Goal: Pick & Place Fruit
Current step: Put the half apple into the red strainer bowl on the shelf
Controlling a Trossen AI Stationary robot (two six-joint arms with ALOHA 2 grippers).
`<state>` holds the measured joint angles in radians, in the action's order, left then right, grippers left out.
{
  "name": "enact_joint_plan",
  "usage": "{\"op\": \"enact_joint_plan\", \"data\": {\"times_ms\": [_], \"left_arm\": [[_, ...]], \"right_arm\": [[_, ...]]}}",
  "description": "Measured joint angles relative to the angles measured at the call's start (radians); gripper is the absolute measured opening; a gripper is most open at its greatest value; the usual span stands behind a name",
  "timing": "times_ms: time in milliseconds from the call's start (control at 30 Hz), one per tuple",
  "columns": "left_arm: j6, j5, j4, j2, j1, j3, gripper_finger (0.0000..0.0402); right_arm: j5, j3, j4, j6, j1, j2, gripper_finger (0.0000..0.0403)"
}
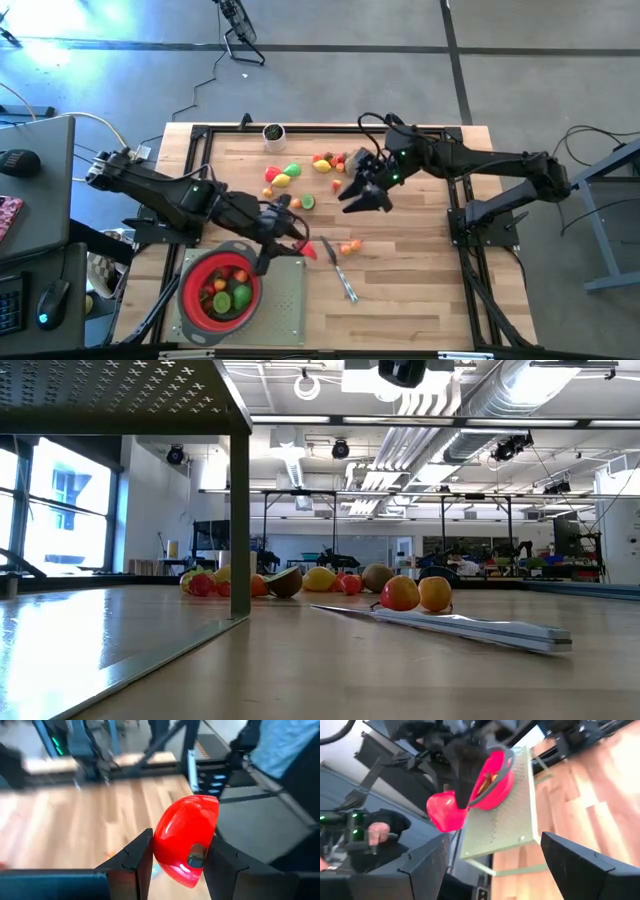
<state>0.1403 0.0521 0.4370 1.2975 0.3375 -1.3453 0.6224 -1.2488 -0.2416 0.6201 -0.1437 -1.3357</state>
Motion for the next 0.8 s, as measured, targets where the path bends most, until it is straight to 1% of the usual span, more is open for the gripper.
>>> {"op": "enact_joint_plan", "data": {"times_ms": [133, 200, 300, 433, 633, 800], "left_arm": [[0.156, -0.128, 0.063, -0.005, -0.006, 0.000, 0.0132], [0.234, -0.187, 0.073, -0.005, -0.006, 0.000, 0.0132], [0.348, -0.224, 0.071, -0.005, -0.003, 0.000, 0.0132], [0.506, -0.236, 0.084, -0.005, -0.004, 0.000, 0.0132], [0.680, -0.247, 0.127, 0.004, -0.003, -0.001, 0.0132], [0.760, -0.158, 0.179, 0.014, -0.003, -0.001, 0.0132]], "right_arm": [[-0.047, 0.000, 0.003, -0.031, -0.001, 0.000, 0.0298], [-0.054, 0.000, 0.004, -0.046, 0.000, 0.000, 0.0293], [-0.089, 0.000, 0.007, -0.075, 0.016, 0.000, 0.0285], [-0.159, 0.000, 0.006, -0.131, 0.048, 0.000, 0.0272], [-0.242, 0.000, 0.006, -0.181, 0.089, 0.000, 0.0255], [-0.301, 0.000, 0.014, -0.204, 0.117, -0.001, 0.0251]]}}
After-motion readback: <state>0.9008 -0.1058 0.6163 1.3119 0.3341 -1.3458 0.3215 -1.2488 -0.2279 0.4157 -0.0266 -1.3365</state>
